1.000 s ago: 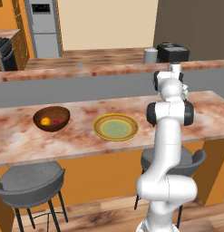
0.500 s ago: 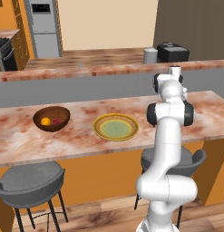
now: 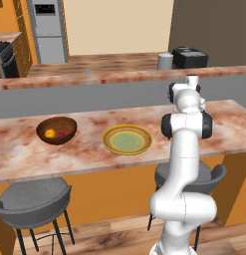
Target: Take the fruits from the plate on the dining counter and place two fruits in each bowl.
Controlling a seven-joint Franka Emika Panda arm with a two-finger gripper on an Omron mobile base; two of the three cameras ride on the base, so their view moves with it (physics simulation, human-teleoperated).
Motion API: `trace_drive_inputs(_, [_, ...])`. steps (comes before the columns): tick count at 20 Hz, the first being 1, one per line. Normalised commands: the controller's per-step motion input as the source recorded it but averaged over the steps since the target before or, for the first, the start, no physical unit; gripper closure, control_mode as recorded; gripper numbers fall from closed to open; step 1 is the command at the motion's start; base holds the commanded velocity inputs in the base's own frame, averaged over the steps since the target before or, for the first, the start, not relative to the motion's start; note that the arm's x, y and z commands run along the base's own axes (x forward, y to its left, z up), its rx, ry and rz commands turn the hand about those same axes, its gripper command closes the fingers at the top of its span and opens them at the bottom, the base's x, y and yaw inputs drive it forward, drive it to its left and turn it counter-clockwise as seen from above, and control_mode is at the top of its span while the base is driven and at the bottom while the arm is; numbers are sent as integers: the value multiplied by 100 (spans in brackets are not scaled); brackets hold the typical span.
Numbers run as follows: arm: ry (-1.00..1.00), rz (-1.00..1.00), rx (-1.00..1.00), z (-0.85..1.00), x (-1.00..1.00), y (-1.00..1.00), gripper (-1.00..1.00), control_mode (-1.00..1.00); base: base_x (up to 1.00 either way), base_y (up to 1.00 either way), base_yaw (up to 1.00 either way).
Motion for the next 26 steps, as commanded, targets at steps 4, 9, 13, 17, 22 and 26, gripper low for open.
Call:
trace_drive_inputs(4, [0, 0, 0, -9, 1, -4, 100, -100, 0, 0, 0])
trace_drive_inputs(9, [0, 0, 0, -6, 4, -5, 100, -100, 0, 0, 0])
trace_drive_inputs(13, [0, 0, 0, -7, 4, -5, 100, -100, 0, 0, 0])
trace_drive_inputs(17, [0, 0, 0, -6, 5, -5, 100, -100, 0, 0, 0])
trace_drive_inputs(22, [0, 0, 0, -2, 1, -5, 100, -100, 0, 0, 0])
trace_drive_inputs(26, [0, 0, 0, 0, 0, -4, -100, -100, 0, 0, 0])
